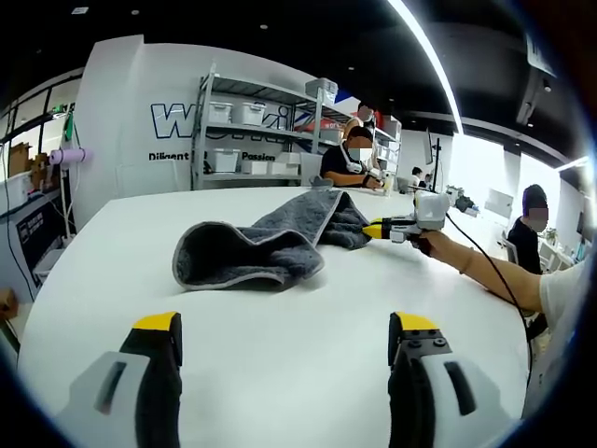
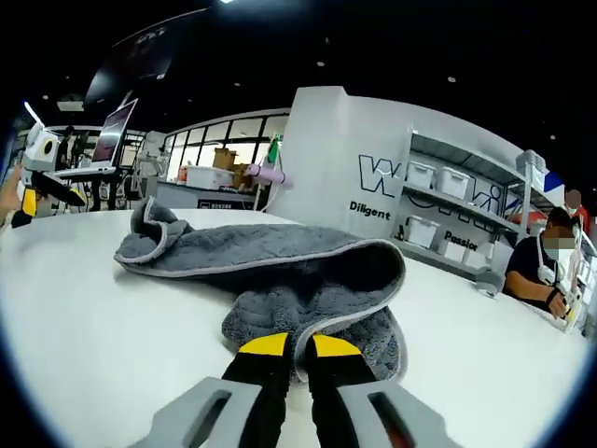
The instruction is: Fold the towel on the table until its edges align and the towel forms a compact rectangular stack.
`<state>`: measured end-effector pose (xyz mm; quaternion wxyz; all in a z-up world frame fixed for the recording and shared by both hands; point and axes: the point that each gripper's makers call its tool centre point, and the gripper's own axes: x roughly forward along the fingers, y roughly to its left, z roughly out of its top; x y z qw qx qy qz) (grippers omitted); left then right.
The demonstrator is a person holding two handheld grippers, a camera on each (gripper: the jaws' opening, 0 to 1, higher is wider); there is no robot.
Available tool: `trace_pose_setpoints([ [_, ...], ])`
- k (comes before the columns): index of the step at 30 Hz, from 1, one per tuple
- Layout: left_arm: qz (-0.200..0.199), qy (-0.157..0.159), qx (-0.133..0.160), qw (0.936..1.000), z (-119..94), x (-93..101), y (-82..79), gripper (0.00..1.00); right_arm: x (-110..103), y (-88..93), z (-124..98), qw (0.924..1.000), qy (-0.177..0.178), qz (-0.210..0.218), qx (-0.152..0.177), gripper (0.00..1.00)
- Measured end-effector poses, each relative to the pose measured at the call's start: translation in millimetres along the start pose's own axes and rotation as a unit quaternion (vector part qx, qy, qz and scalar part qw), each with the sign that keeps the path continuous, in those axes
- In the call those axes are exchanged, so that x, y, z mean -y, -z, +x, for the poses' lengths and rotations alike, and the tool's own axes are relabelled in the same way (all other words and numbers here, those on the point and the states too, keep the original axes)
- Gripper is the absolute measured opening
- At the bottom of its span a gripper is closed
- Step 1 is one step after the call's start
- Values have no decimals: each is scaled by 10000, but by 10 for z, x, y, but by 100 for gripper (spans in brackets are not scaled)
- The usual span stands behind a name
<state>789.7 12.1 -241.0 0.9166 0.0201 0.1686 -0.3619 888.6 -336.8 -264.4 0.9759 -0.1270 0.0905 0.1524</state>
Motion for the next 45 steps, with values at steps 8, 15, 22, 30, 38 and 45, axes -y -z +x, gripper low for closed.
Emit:
trace_pose_setpoints([
  [8, 41, 12, -71, 10000, 19, 10, 27, 96, 32, -350, -148, 9991, -71, 220, 368, 7],
  [15, 60, 1, -85, 9999, 21, 17, 31, 96, 37, -570, -335, 9982, -70, 17, 587, 7],
  [22, 70, -8, -84, 9999, 18, 19, 30, 96, 55, -857, -472, 9961, -33, -31, 879, 7],
  [30, 81, -10, -99, 9999, 22, 11, 29, 96, -15, -1259, -682, 9913, -107, -188, 1298, 7],
  [38, 92, -23, -128, 9999, 29, 2, 37, 96, -119, -1613, -923, 9842, -148, -418, 1716, 6],
  [45, 104, -55, -150, 9998, 28, -8, 51, 96, -119, -1970, -1239, 9737, -70, -515, 2219, 6],
])
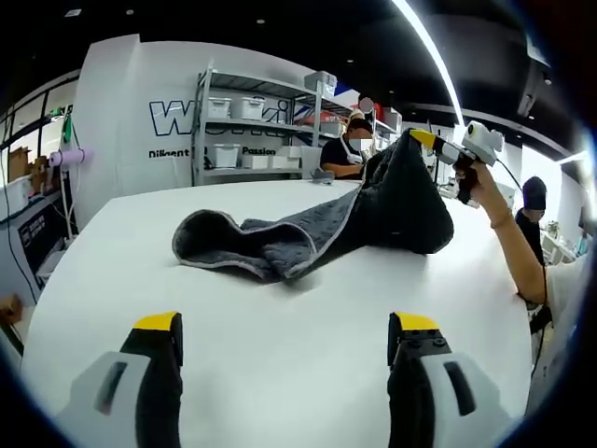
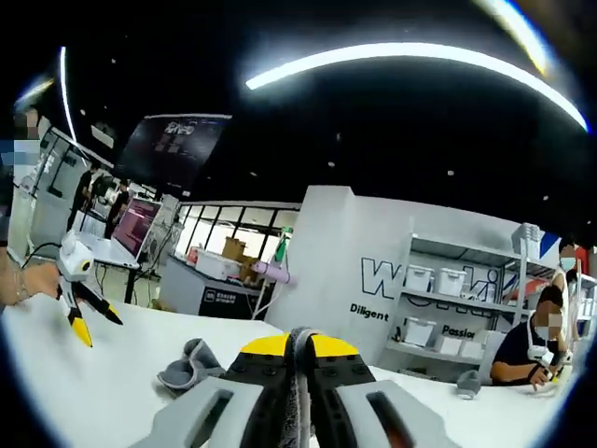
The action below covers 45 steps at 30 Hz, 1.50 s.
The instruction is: Fold the towel on the table until its edges align and the towel forms a compact rectangular stack.
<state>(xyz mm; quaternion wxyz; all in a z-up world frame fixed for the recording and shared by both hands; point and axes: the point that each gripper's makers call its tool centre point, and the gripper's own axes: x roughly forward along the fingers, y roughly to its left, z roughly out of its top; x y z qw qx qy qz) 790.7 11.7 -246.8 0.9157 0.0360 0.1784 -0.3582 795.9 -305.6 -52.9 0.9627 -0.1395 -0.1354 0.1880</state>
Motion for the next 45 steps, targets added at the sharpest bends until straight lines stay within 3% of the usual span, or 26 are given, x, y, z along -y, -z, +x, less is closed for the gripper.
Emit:
trace_pose_setpoints([
  [6, 4, -10, 1, 10000, -4, -2, 0, 96, -41, -375, -116, 9991, -44, -75, 420, 6],
  [16, 34, 0, -6, 10000, -4, 13, -2, 96, -320, -919, -332, 9933, -436, -109, 1063, 6],
  [29, 39, -19, -37, 10000, 4, 1, 10, 96, -517, -1345, -587, 9836, -742, -211, 1631, 5],
  [34, 41, -22, -43, 10000, 3, 2, 10, 96, -243, -1187, -556, 9885, -397, -197, 1446, 5],
  [37, 43, -25, -48, 10000, 2, 3, 13, 96, 67, -903, -467, 9937, -87, 148, 1110, 5],
  [39, 52, -26, -59, 10000, 0, 6, 17, 95, 334, -642, -415, 9959, 299, 291, 799, 5],
  [45, 77, -1, -76, 9999, 3, 34, 27, 95, 937, -113, -424, 9905, 1214, 538, 354, 5],
])
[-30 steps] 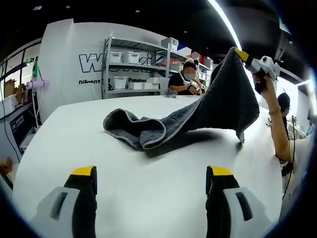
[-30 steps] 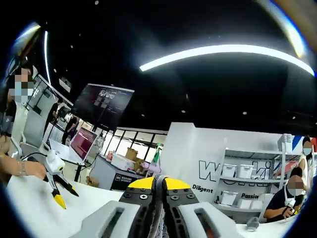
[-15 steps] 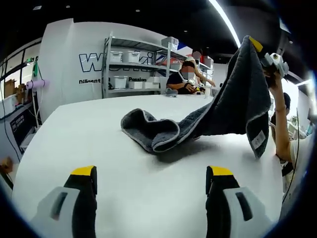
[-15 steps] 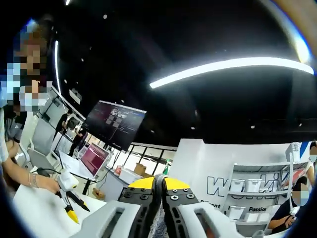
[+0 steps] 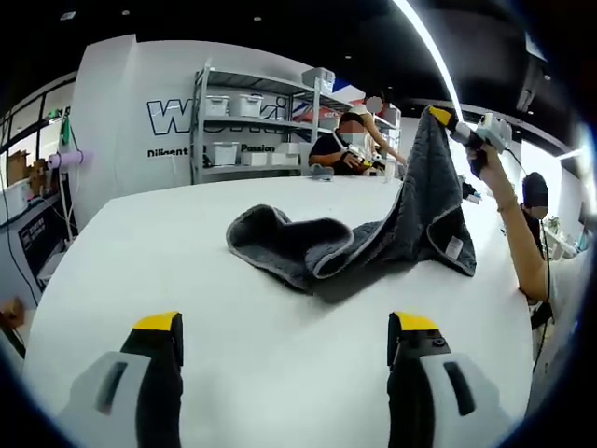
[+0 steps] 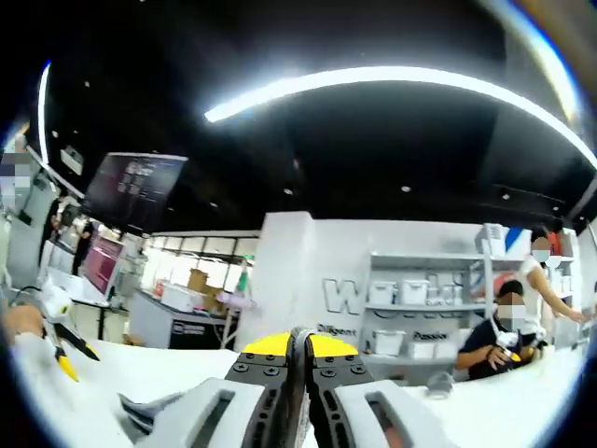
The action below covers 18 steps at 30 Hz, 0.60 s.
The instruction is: Fold the towel on the table until its edges align and the towel forms a compact rectangular stack.
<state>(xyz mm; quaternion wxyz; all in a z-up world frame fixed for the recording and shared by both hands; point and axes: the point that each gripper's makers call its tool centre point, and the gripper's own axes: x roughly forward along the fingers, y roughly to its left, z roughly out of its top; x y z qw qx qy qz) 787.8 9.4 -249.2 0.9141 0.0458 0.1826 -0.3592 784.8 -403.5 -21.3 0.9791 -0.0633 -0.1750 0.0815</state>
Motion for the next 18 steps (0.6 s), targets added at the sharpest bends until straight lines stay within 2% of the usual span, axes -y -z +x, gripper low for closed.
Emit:
trace_pose_setpoints([
  [4, 11, 0, 0, 10000, 2, -3, -7, 95, 399, 298, -13, 9981, 528, 198, -235, 5],
  [8, 18, -1, -10, 10000, 6, -5, -5, 95, 673, 611, -32, 9943, 884, 229, -552, 5],
  [18, 32, 0, -30, 10000, 12, 5, 8, 95, 904, 1384, -44, 9823, 1212, 56, -1427, 5],
])
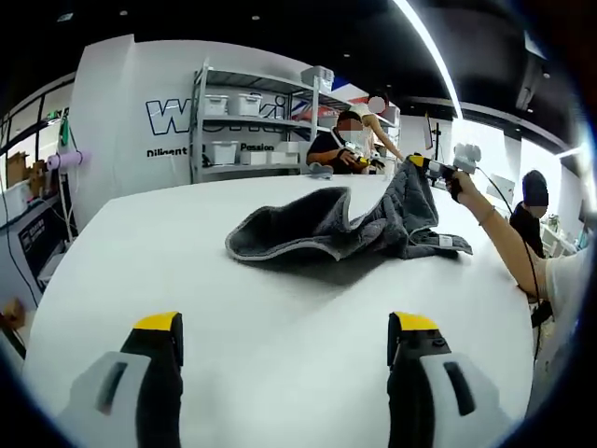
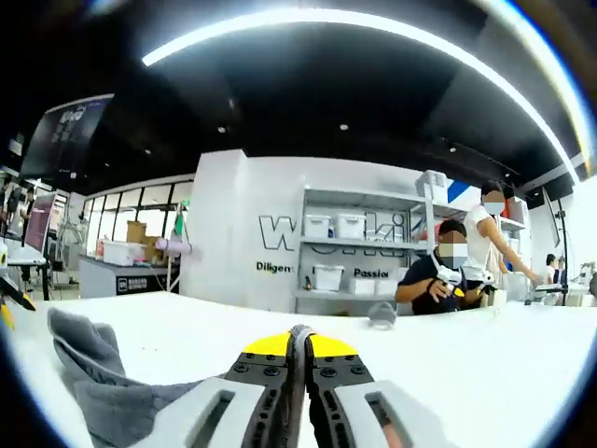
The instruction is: Fold the towel on the table until its edges align and the towel forms a compact rectangular stack.
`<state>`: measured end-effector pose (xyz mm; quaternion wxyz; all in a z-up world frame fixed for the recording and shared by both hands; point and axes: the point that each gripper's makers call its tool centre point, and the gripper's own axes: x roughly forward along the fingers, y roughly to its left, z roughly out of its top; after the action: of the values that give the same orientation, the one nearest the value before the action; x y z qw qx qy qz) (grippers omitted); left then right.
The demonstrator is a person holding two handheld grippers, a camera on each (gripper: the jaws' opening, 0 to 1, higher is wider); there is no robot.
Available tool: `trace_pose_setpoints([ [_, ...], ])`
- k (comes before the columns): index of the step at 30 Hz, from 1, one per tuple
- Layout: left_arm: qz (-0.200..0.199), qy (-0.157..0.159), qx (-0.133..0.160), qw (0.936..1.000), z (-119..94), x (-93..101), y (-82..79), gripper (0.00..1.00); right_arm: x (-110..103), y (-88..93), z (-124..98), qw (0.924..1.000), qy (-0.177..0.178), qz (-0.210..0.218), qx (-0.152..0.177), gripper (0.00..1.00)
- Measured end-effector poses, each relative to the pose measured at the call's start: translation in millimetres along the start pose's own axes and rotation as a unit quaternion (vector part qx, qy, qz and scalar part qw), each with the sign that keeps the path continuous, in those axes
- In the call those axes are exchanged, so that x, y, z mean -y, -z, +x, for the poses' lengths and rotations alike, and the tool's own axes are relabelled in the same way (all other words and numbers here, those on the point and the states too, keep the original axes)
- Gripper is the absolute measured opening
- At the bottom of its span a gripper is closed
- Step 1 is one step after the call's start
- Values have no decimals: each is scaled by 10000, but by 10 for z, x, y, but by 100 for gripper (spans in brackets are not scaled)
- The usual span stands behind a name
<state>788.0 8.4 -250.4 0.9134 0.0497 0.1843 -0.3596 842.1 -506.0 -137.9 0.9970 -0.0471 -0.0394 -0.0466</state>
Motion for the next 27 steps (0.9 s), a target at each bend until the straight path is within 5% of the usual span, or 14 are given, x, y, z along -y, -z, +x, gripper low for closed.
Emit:
trace_pose_setpoints([
  [9, 8, -4, -52, 10000, 12, -5, 22, 95, 183, 670, 41, 9948, 431, -187, -900, 5],
  [14, 29, -12, -86, 10000, 17, -2, 35, 95, 72, 1068, 105, 9896, 275, -219, -1397, 5],
  [27, 68, -6, -124, 9999, 11, 10, 44, 95, 49, 1440, 57, 9806, 261, -428, -1895, 5],
])
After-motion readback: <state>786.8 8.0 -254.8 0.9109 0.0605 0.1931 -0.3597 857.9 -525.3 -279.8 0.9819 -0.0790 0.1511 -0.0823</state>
